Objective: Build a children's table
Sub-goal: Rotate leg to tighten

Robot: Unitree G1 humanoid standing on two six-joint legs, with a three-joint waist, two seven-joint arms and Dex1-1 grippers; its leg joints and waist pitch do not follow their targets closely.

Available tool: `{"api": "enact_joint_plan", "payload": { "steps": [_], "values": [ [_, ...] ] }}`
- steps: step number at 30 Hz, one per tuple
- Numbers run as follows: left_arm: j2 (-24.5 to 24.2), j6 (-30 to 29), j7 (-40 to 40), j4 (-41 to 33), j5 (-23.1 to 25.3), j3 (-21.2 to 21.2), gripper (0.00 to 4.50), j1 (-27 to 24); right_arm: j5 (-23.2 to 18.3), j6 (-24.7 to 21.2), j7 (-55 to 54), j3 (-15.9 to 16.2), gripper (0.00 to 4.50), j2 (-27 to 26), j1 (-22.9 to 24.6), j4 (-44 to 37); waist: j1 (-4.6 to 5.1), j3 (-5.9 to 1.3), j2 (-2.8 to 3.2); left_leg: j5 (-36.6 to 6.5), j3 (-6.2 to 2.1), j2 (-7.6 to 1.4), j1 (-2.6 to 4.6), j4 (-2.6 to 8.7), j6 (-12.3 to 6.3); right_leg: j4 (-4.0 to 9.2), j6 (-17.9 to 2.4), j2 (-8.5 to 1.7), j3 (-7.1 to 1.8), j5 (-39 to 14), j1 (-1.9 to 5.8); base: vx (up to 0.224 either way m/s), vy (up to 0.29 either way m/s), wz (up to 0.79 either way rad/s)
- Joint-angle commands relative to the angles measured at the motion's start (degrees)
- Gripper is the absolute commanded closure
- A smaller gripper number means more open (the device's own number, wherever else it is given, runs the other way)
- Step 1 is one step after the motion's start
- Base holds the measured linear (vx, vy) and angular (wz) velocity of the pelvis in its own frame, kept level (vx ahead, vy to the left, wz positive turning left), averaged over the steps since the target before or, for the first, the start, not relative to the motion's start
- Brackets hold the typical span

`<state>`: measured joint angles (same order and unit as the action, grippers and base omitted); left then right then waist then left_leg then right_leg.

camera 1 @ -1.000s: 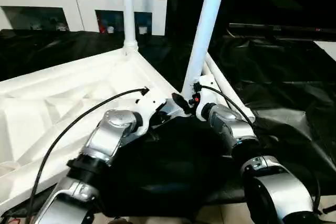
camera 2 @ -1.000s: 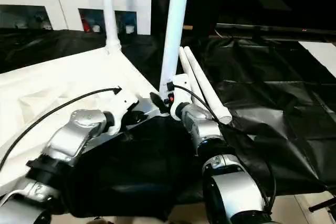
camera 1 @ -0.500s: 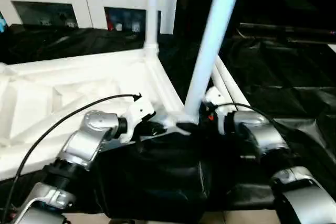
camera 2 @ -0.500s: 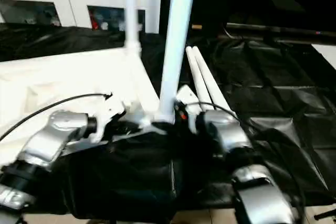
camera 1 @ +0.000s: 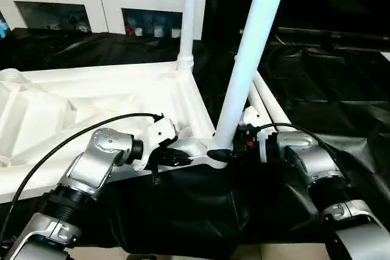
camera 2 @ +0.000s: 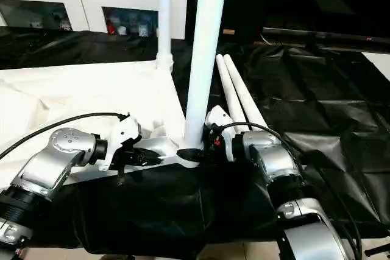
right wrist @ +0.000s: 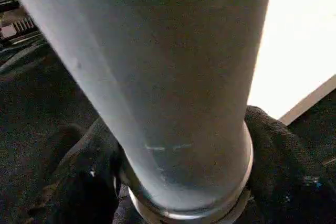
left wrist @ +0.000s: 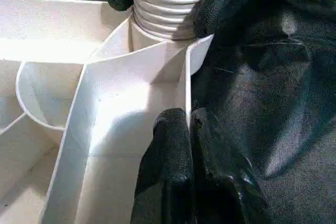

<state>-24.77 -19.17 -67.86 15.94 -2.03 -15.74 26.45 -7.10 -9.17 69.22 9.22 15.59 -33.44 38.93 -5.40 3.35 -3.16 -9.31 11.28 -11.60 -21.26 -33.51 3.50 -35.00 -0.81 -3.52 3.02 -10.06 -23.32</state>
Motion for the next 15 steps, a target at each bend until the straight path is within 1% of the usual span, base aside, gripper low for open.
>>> {"api": "enact_joint_plan", "payload": {
  "steps": [1,3,4,6,7,8,9,10,11,12,13,14,15],
  "values": [
    [1.90,1.51,1.79,-1.78,-1.98,0.11,4.50,0.51,-0.46,-0.87,0.32,1.64,1.68,-1.62,0.97,-0.60,0.07,-3.61,-0.07,-14.05,-0.99,-2.10,1.13,3.92,-0.57,4.31,-10.75,-4.55,-2.56,-16.95,2.20,0.000,0.000,0.00],
    [2.57,1.40,3.20,-1.21,-1.65,0.50,4.50,0.81,-0.10,-0.67,-1.98,1.09,1.71,-2.47,0.83,0.21,0.09,-3.59,-0.09,-14.40,-1.00,-2.08,1.15,3.93,-0.41,4.40,-10.57,-4.58,-2.57,-17.69,2.19,0.000,0.000,0.00],
    [3.03,1.46,4.13,-0.77,-1.38,0.73,4.50,1.08,0.28,-0.88,-4.26,0.56,1.73,-3.20,0.42,1.33,0.25,-3.50,-0.11,-14.89,-1.08,-2.04,1.15,4.01,-0.06,4.51,-10.26,-4.61,-2.55,-18.92,2.13,0.000,0.000,0.00],
    [5.10,1.00,9.12,1.32,-0.03,1.79,4.50,2.53,1.82,-0.35,-12.64,-0.95,1.73,-5.63,-1.13,5.43,0.61,-3.32,-0.05,-16.35,-1.17,-1.99,1.29,4.11,0.67,4.84,-9.81,-4.65,-2.54,-21.65,1.89,0.000,0.000,0.00],
    [6.14,0.70,11.47,2.30,0.65,2.16,4.50,3.30,2.35,-0.15,-17.03,-1.79,1.74,-6.94,-1.95,7.46,0.86,-3.25,0.00,-17.40,-1.24,-1.94,1.43,4.14,1.46,5.09,-9.31,-4.72,-2.53,-23.93,1.75,0.000,0.000,0.00],
    [7.79,-0.33,15.46,3.81,1.94,2.53,4.50,4.63,2.25,-0.27,-23.34,-3.42,1.74,-9.23,-3.32,10.48,1.07,-3.28,-0.08,-18.26,-1.51,-1.87,1.42,4.15,2.16,5.15,-8.59,-4.88,-2.39,-26.28,1.90,0.000,0.000,0.00],
    [8.61,-0.84,17.18,4.43,2.44,2.65,4.50,5.26,1.93,-0.57,-26.11,-4.26,1.74,-10.47,-3.99,11.83,1.31,-3.22,0.03,-18.62,-1.49,-1.80,1.51,4.20,2.32,5.35,-8.26,-4.80,-2.41,-27.20,1.74,0.000,0.000,0.00],
    [9.81,-1.68,19.50,5.16,2.98,2.80,4.50,6.07,1.35,-0.99,-29.83,-5.45,1.75,-12.32,-4.95,13.56,1.49,-3.22,0.02,-19.49,-1.59,-1.76,1.66,4.09,2.53,5.60,-7.62,-4.90,-2.34,-28.87,1.61,0.000,0.000,0.00],
    [9.94,-1.77,19.73,5.23,3.02,2.81,4.50,6.15,1.28,-1.04,-30.21,-5.57,1.75,-12.51,-5.05,13.72,1.45,-3.22,0.27,-19.92,-1.66,-1.76,1.79,4.07,2.54,5.75,-7.45,-4.98,-2.32,-29.45,1.53,0.000,0.000,0.00],
    [10.70,-2.22,21.35,5.64,3.28,2.94,4.50,6.60,0.98,-1.18,-32.40,-6.23,1.75,-13.60,-5.67,14.61,1.61,-3.23,0.03,-20.41,-1.68,-1.76,1.72,4.05,2.22,5.92,-7.10,-4.95,-2.27,-29.73,1.50,0.000,0.000,0.00],
    [12.25,-3.33,23.80,5.75,3.57,3.11,4.50,7.21,0.15,-1.32,-35.54,-7.40,1.75,-15.55,-6.78,15.94,1.83,-3.24,0.09,-20.58,-1.65,-1.80,1.68,4.08,2.09,5.85,-7.14,-4.89,-2.34,-29.34,1.41,0.000,0.000,0.00],
    [12.80,-3.71,24.66,5.79,3.67,3.17,4.50,7.44,-0.15,-1.36,-36.62,-7.82,1.75,-16.24,-7.19,16.42,2.01,-3.30,0.16,-20.42,-1.65,-1.73,1.66,4.07,2.13,5.79,-7.28,-4.74,-2.27,-28.76,1.39,0.000,0.000,0.00],
    [13.89,-4.19,26.08,5.65,3.94,3.14,4.50,7.72,-0.27,-1.10,-38.83,-8.43,1.75,-17.52,-8.06,17.53,1.93,-3.35,0.14,-20.37,-1.65,-1.75,1.66,4.07,2.07,5.80,-7.28,-4.74,-2.23,-28.34,1.44,0.000,0.000,0.00]
  ]
}}
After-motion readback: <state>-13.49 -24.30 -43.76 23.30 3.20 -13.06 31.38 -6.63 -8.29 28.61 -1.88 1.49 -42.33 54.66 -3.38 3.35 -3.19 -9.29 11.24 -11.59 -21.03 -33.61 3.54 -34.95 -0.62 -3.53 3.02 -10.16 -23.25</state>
